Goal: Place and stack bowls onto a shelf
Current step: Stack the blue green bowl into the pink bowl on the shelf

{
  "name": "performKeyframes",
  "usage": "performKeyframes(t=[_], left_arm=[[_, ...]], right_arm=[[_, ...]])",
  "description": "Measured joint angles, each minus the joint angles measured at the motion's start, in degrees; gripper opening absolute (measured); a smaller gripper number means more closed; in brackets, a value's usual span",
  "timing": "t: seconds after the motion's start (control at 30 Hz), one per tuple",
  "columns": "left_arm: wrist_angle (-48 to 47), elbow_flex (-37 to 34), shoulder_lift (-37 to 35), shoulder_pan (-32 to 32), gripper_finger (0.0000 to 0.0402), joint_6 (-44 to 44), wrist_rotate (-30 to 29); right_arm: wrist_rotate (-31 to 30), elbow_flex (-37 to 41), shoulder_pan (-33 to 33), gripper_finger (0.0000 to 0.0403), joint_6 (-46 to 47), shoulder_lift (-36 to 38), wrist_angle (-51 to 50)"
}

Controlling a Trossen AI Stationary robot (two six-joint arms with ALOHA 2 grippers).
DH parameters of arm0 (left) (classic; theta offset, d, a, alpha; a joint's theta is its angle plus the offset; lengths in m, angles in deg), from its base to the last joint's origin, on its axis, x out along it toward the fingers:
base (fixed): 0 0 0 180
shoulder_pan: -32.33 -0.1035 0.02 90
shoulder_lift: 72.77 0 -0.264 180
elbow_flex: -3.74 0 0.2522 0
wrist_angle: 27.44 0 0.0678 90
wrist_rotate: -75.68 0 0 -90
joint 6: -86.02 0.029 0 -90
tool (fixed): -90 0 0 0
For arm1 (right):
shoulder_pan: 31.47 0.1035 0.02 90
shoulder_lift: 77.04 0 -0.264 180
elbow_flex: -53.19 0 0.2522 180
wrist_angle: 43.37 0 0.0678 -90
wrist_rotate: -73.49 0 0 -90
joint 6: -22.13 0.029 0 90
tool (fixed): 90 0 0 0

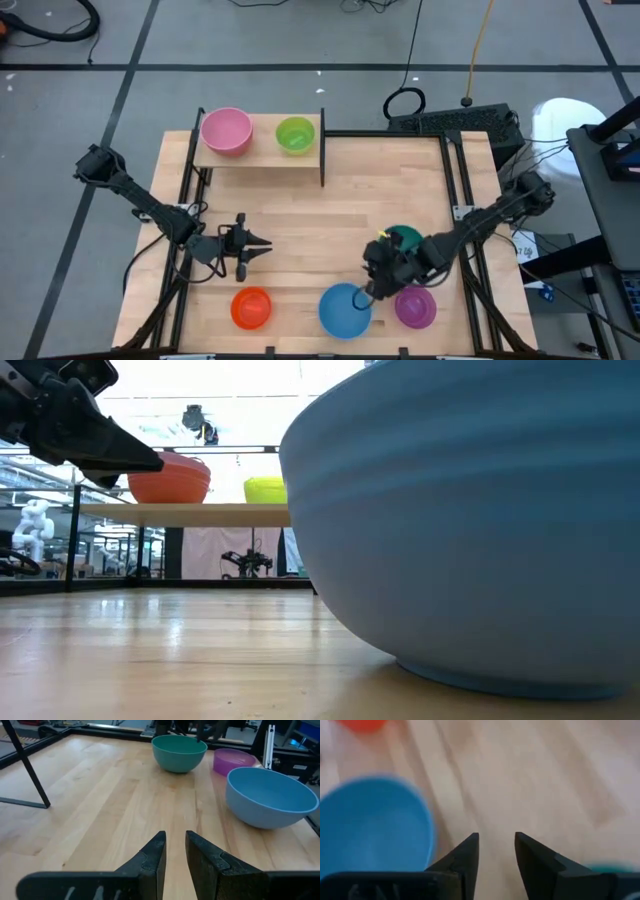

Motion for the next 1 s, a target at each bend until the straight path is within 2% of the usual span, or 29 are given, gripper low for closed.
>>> performKeyframes(t=[0.17, 0.4, 0.77, 0.9, 1.0], left_arm=[[0.0, 0.0, 0.0, 0.0, 0.0076, -0.25, -0.27], [-0.02, 0.0, 0.02, -0.02, 0.0076, -0.31, -2.63], [-0.62, 0.0, 0.02, -0.07, 0.0076, 1.26, -2.61], [-3.24, 0.0, 0.02, -0.07, 0.0076, -0.53, -2.61], [-6.03, 0.0, 0.02, -0.07, 0.0076, -1.51, -2.66]], right_arm=[[5.72, 0.02, 4.63, 0.0134, 7.79, -0.02, -8.21], [6.09, 0.02, 8.48, 0.0134, 14.44, -0.02, -17.04], [6.05, 4.26, 8.99, 0.0126, 9.71, -0.04, -17.48], [8.97, 6.71, 7.98, 0.0101, 6.86, -0.04, -14.55], [13.14, 7.88, 6.37, 0.0064, 3.52, -0.07, -12.09]])
